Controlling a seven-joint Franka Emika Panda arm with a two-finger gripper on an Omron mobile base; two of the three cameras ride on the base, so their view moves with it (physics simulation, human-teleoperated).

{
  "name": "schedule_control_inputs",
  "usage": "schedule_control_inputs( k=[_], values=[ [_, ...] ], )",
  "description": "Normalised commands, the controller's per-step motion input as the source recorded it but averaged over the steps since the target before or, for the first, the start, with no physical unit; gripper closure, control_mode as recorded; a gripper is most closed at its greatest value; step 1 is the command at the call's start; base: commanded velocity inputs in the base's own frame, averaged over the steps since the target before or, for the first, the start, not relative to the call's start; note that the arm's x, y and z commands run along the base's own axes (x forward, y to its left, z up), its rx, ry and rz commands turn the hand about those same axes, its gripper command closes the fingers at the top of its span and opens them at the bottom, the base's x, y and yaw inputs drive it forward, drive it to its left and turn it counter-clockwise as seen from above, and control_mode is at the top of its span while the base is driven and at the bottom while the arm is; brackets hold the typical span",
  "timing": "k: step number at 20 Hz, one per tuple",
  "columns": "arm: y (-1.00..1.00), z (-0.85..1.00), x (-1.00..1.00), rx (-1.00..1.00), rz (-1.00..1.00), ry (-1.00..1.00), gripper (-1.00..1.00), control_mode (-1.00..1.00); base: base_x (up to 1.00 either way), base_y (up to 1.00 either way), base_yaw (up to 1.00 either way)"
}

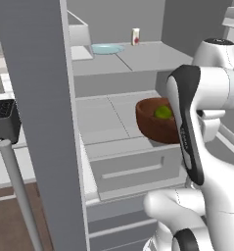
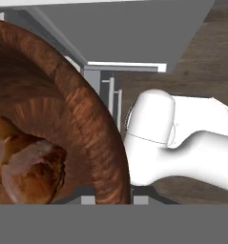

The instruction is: Pick the chicken drumstick and lime from their plates and place them in the bowl. Then put the bowl in the fridge.

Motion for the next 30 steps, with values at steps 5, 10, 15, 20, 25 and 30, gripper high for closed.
schedule_control_inputs(
  k=[5, 10, 15, 20, 25, 30],
  values=[
    [0.00, 0.00, 0.00, 0.00, 0.00, 0.00, 1.00, 1.00, 0.36, 0.00, 0.11],
    [-0.07, -0.59, 0.43, 0.00, 0.05, -0.03, 1.00, -1.00, 0.00, 0.00, 0.00],
    [-0.19, -0.46, 0.61, 0.00, 0.00, -0.13, 1.00, -1.00, 0.00, 0.00, 0.00],
    [-0.26, -0.05, 0.94, 0.00, 0.00, -0.15, 1.00, -1.00, 0.00, 0.00, 0.00],
    [-0.10, -0.28, 0.90, 0.00, 0.00, 0.00, 1.00, -1.00, 0.00, 0.00, 0.00],
    [-0.03, -0.61, 0.68, -0.02, 0.00, -0.12, 1.00, -1.00, 0.00, 0.00, 0.00]
  ],
)
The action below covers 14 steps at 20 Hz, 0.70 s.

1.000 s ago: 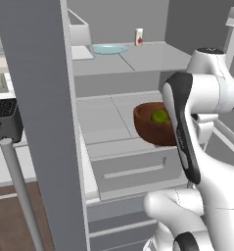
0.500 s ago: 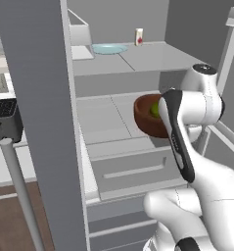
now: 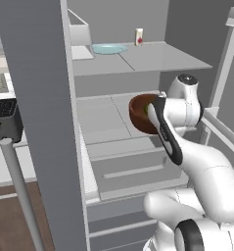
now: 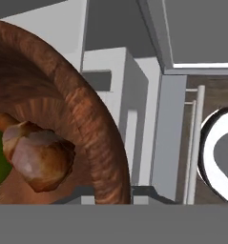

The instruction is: Pick the chicken drumstick and lime from their plates and place them in the bowl. Then put the bowl in the fridge.

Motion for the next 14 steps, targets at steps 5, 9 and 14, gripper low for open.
schedule_control_inputs(
  k=[5, 9, 14],
  values=[
    [-0.19, -0.23, 0.71, 0.00, 0.00, -0.05, 1.00, -1.00, 0.00, 0.00, 0.00],
    [-0.17, 0.00, 0.57, 0.00, 0.00, 0.02, 1.00, -1.00, 0.00, 0.00, 0.00],
    [-0.09, -0.04, 0.64, 0.00, 0.00, 0.00, 1.00, -1.00, 0.00, 0.00, 0.00]
  ],
)
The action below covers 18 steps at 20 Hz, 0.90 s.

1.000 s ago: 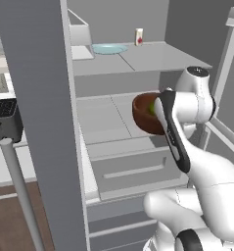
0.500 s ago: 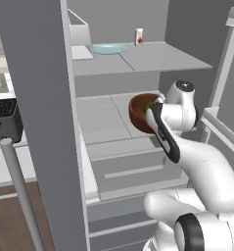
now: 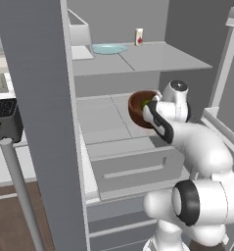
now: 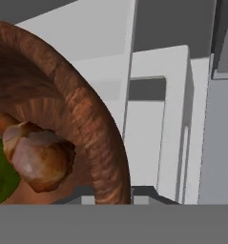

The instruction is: Pick the chicken drumstick and lime from their plates and place them in the bowl. Then put the bowl in the fridge.

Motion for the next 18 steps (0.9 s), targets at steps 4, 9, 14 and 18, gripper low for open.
schedule_control_inputs(
  k=[4, 9, 14, 18],
  values=[
    [-0.02, -0.22, 0.66, 0.00, 0.00, 0.00, 1.00, -1.00, 0.00, 0.00, 0.00],
    [0.00, -0.24, 0.62, 0.00, 0.00, 0.00, 1.00, -1.00, 0.00, 0.00, 0.00],
    [0.00, -0.21, 0.59, 0.00, 0.00, 0.00, 1.00, -1.00, 0.00, 0.00, 0.00],
    [0.00, -0.21, 0.36, 0.00, 0.00, 0.00, 1.00, -1.00, 0.00, 0.00, 0.00]
  ],
)
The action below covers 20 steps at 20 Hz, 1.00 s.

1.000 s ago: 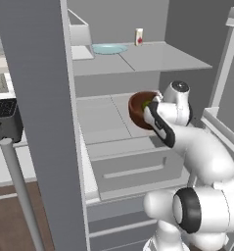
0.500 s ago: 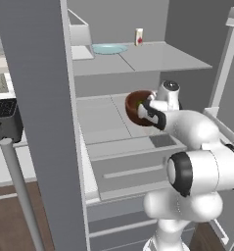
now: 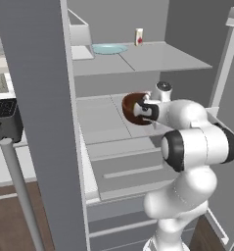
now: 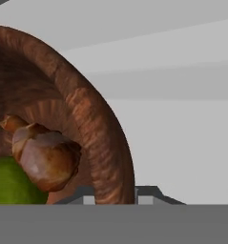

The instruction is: Pick the chicken drumstick and lime from their plates and place them in the bowl. Then put the bowl in the fridge.

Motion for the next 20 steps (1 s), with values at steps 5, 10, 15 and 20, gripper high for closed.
schedule_control_inputs(
  k=[5, 10, 15, 20],
  values=[
    [0.00, -0.21, 0.18, 0.00, 0.00, 0.00, 1.00, -1.00, 0.00, 0.00, 0.00],
    [0.00, -0.05, 0.06, 0.00, 0.00, 0.00, -1.00, -1.00, 0.00, 0.00, 0.00],
    [0.00, 0.00, -0.02, 0.00, 0.00, -0.03, -1.00, -1.00, 0.00, 0.00, 0.00],
    [0.00, 0.34, -0.51, 0.00, 0.01, -0.33, -1.00, -1.00, 0.00, 0.00, 0.00]
  ],
)
